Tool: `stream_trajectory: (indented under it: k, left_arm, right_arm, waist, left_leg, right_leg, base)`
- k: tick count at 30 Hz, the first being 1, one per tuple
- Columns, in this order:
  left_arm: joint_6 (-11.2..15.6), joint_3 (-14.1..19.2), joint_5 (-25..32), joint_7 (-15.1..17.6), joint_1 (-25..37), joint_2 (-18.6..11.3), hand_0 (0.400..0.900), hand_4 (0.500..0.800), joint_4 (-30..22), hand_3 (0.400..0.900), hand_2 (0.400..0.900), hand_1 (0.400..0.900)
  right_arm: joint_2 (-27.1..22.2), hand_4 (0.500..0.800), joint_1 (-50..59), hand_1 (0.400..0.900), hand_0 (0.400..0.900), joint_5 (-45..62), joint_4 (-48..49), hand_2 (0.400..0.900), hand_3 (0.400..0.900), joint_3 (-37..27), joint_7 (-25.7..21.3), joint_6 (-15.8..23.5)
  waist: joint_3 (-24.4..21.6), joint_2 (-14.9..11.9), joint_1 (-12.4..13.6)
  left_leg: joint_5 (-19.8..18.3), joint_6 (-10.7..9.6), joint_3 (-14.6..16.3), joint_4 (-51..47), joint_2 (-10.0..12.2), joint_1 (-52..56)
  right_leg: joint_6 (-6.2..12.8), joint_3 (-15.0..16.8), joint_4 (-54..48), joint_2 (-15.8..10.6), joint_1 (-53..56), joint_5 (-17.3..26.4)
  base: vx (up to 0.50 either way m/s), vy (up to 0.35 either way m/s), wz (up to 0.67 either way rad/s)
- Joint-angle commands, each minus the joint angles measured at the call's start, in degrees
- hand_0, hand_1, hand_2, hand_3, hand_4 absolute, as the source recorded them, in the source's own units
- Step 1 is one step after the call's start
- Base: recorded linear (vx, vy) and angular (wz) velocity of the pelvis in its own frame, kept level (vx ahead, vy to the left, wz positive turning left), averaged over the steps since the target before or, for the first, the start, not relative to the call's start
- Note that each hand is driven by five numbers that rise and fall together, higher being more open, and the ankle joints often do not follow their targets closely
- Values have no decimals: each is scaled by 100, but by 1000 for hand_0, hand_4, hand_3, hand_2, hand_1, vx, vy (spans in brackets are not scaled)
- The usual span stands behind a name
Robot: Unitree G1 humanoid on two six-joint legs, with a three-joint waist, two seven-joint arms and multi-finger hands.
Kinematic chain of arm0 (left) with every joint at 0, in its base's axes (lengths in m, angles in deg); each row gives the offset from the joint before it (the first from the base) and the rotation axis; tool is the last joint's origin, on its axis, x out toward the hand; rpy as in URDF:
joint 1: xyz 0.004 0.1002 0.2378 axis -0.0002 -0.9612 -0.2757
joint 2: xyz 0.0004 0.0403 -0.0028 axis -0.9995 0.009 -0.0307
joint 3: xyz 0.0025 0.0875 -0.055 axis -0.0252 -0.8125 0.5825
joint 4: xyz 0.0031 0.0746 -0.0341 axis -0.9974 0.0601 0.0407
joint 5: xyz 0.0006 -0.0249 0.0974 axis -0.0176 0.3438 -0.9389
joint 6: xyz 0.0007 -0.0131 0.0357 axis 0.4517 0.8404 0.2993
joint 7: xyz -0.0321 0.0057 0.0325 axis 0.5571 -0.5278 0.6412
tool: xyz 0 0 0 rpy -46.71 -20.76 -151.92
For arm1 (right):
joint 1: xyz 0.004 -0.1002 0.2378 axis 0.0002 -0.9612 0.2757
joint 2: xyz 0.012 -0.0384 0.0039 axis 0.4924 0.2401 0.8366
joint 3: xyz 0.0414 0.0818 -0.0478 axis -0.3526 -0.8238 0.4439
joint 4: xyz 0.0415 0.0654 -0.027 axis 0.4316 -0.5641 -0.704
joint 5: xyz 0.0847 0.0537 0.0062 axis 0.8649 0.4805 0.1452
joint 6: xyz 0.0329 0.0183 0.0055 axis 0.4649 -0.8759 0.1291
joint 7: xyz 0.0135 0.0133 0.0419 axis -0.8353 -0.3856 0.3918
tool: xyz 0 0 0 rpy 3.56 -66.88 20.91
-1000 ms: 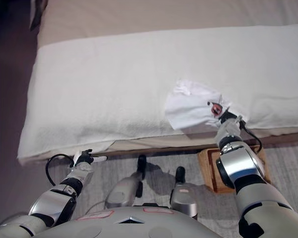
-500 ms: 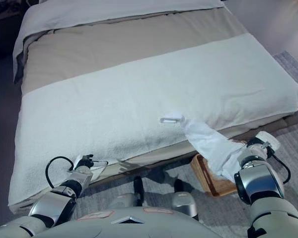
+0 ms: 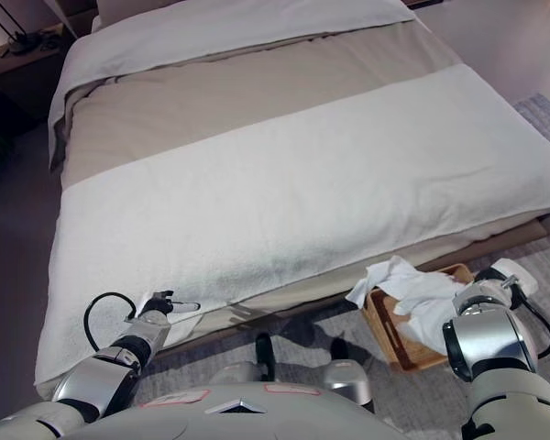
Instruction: Put the clothes on the bed into the basket.
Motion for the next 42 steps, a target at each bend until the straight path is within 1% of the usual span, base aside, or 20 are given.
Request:
stream_trajectory:
  k: [1, 5, 8, 9, 11, 14, 15, 18, 20, 25, 29, 33, 38, 42]
  left_arm:
    - [7, 24, -254, 157, 534, -297, 900, 800, 501, 900, 900, 900]
    - [-7, 24, -277, 174, 540, -247, 900, 800, 523, 900, 900, 900]
    - [6, 34, -280, 217, 495, -182, 900, 800, 509, 900, 900, 900]
    - [6, 34, -280, 217, 493, -183, 900, 800, 508, 900, 900, 900]
    - [25, 54, -288, 262, 415, -110, 900, 800, 447, 900, 900, 900]
    - [81, 66, -321, 284, 239, -21, 900, 800, 276, 900, 900, 900]
    - [116, 98, -295, 298, 150, -15, 900, 800, 146, 900, 900, 900]
    - [183, 171, -338, 317, -193, 43, 900, 800, -82, 900, 900, 900]
    - [225, 130, -402, 323, -364, 134, 900, 800, -141, 900, 900, 900]
    - [276, 45, -471, 257, -576, 263, 900, 800, -265, 900, 900, 900]
    - [294, -16, -578, 190, -605, 284, 900, 800, -282, 900, 900, 900]
    - [284, -30, -666, 122, -643, 281, 900, 800, -314, 900, 900, 900]
    - [268, -93, -796, 41, -637, 289, 900, 800, -233, 900, 900, 900]
    - [252, -70, -827, 15, -633, 276, 900, 800, -177, 900, 900, 900]
  right_arm:
    - [-263, 800, 330, 900, 900, 99, -264, 900, 900, 361, -239, -46]
    - [45, 800, 234, 900, 900, 190, -192, 900, 900, 416, -286, 16]
    - [408, 800, 64, 900, 900, 249, -1, 900, 900, 476, -350, 119]
    - [410, 800, 62, 900, 900, 250, -1, 900, 900, 477, -351, 120]
    - [795, 800, -194, 900, 900, 372, 266, 900, 900, 518, -435, 277]
    - [1144, 800, -501, 900, 900, 710, 749, 900, 900, 512, -453, 548]
    - [1217, 800, -654, 900, 900, 846, 1033, 900, 900, 492, -486, 658]
    - [1420, 800, -1196, 900, 900, 1159, 1409, 900, 900, 350, -472, 808]
    - [1595, 800, -1495, 900, 900, 1314, 1431, 900, 900, 268, -383, 873]
    - [1763, 800, -1882, 900, 900, 1485, 1261, 900, 900, 16, -353, 890]
    - [1797, 800, -2082, 900, 900, 1421, 978, 900, 900, -87, -265, 848]
    - [1769, 800, -2190, 900, 900, 1531, 824, 900, 900, -321, -220, 802]
    - [1808, 800, -2170, 900, 900, 1514, 713, 900, 900, -322, -161, 769]
    - [1852, 800, -2180, 900, 900, 1500, 661, 900, 900, -305, -113, 745]
  waist:
    - [-136, -133, 41]
    - [-165, -138, 44]
    - [-168, -167, 52]
    - [-169, -169, 50]
    - [-146, -207, 56]
    - [-115, -256, 68]
    - [-101, -274, 69]
    - [-74, -317, 78]
    - [-59, -347, 77]
    - [-35, -423, 87]
    - [-44, -489, 89]
    - [-57, -546, 102]
    - [-100, -594, 159]
    - [-154, -621, 177]
  left_leg:
    - [-368, -173, 93, -34, 14, 297]
    - [-388, -165, 82, -34, 4, 322]
    - [-397, -150, 77, -34, -2, 333]
    - [-397, -150, 76, -34, -3, 334]
    - [-406, -132, 65, -34, -11, 346]
    - [-418, -113, 49, -34, -24, 378]
    - [-416, -105, 48, -34, -29, 390]
    - [-426, -81, 19, -34, -40, 416]
    - [-436, -70, -4, -34, -53, 440]
    - [-460, -33, -53, -34, -99, 493]
    - [-512, 6, -80, -34, -129, 574]
    - [-573, 45, -88, -34, -170, 667]
    - [-638, 83, -89, -34, -214, 757]
    - [-676, 104, -79, -34, -224, 819]
  right_leg:
    - [-130, -159, 26, 134, 126, -337]
    - [-132, -180, 26, 125, 157, -348]
    - [-135, -190, 26, 111, 175, -341]
    - [-135, -192, 26, 111, 176, -342]
    - [-143, -205, 26, 106, 194, -343]
    - [-143, -223, 26, 106, 234, -357]
    - [-141, -234, 26, 102, 250, -355]
    - [-140, -258, 26, 93, 294, -367]
    - [-138, -296, 26, 88, 329, -389]
    - [-114, -373, 26, 60, 404, -396]
    - [-95, -412, 26, 27, 495, -403]
    - [-62, -422, 26, -1, 577, -413]
    - [-40, -428, 26, -34, 649, -423]
    - [-31, -422, 26, -54, 692, -438]
  base:
    - [0, 0, 0]
    - [0, 0, 0]
    - [0, 0, 0]
    - [0, 0, 0]
    - [0, 0, 0]
    - [-4, 5, 2]
    - [-15, 13, 7]
    - [-12, 23, 11]
    - [1, 29, 15]
    - [-3, 47, 9]
    - [7, 54, 6]
    - [10, 53, 0]
    - [15, 36, -1]
    - [6, 8, -1]
